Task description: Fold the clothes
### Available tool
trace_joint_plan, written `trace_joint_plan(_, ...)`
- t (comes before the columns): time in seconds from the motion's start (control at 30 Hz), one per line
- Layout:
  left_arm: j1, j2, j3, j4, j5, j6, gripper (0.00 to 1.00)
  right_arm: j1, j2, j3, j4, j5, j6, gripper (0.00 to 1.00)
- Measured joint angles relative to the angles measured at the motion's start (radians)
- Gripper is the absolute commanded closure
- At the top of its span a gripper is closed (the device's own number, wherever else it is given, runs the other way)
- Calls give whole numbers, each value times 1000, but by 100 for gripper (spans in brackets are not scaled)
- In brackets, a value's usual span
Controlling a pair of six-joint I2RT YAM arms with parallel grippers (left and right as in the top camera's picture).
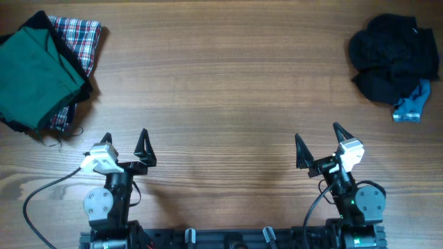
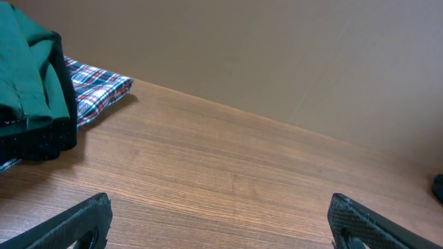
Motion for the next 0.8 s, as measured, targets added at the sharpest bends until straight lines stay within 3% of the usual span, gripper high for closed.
trace_joint_plan(0.8,0,0,0,0,0,0,0,0,35,0,-4,7,-58,0)
